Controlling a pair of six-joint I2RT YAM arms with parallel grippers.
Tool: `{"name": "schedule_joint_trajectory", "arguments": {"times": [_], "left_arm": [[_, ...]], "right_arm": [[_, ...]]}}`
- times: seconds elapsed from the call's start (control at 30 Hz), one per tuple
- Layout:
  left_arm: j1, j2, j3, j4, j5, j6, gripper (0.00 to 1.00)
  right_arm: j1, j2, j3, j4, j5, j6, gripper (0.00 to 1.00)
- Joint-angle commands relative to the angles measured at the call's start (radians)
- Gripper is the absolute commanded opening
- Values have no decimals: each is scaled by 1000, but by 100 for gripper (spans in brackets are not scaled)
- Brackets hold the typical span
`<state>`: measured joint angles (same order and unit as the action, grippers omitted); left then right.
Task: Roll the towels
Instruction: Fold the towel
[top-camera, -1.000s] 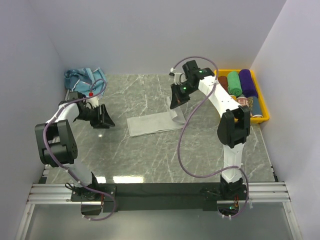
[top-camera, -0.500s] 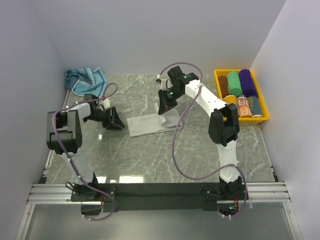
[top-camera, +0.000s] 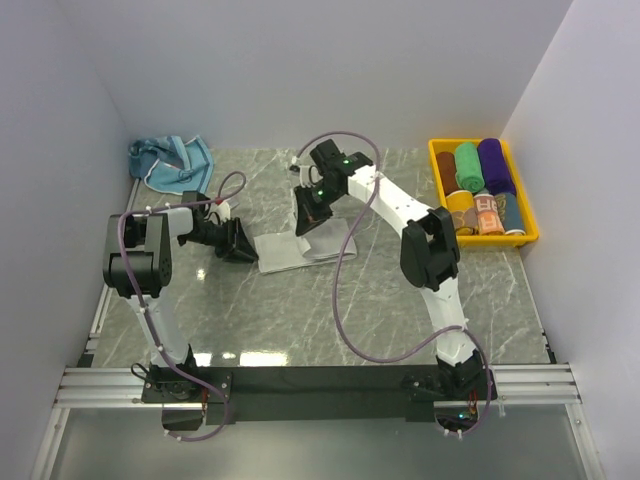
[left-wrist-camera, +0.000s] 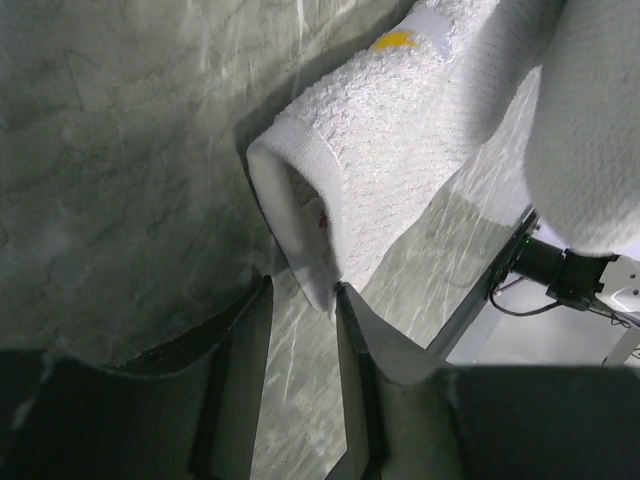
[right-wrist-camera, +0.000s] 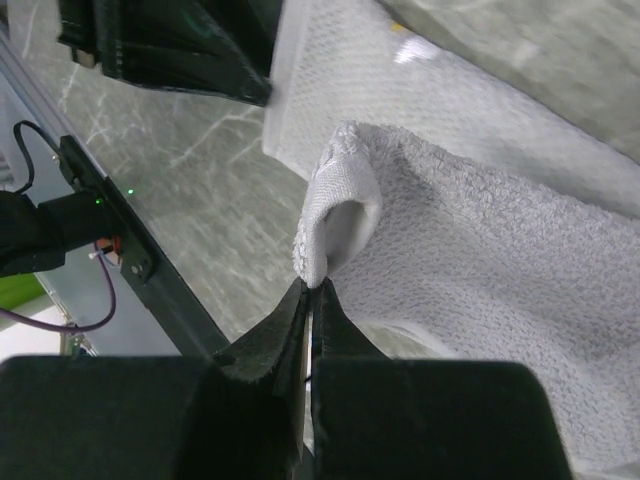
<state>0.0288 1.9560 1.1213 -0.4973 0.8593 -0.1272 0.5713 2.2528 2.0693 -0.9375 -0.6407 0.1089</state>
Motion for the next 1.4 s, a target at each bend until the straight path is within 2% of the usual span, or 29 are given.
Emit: {"name": "schedule_joint_trajectory", "arguments": {"times": [0.0,0.17,0.47,0.8,1.2,1.23,1.27,1.37], "left_arm": [[-6,11,12,34,4,-6,37],[-6,18,-8,42,4,-5,32],[-7,20,-26,48,0,1,29],[-7,30,-18,37,-5,6,30],[-6,11,-35,28,-28,17,36],[-7,9,-29,25,-31,21,38],[-6,7,-25,19,-34,27,38],[22,-22,-25,-15,-20,54,39]], "right_arm": [[45,7,61,42,-22,32,0],[70,24,77,68,-1,69,0],[87,85,112,132,4,136,0],[101,148,158,172,-19,167,0],[125,189,153,220,-79,192,0],[127,191,155,218,-88,190,5],[127,194,160,210,-91,187,20],[114,163,163,184,-92,160,49]]}}
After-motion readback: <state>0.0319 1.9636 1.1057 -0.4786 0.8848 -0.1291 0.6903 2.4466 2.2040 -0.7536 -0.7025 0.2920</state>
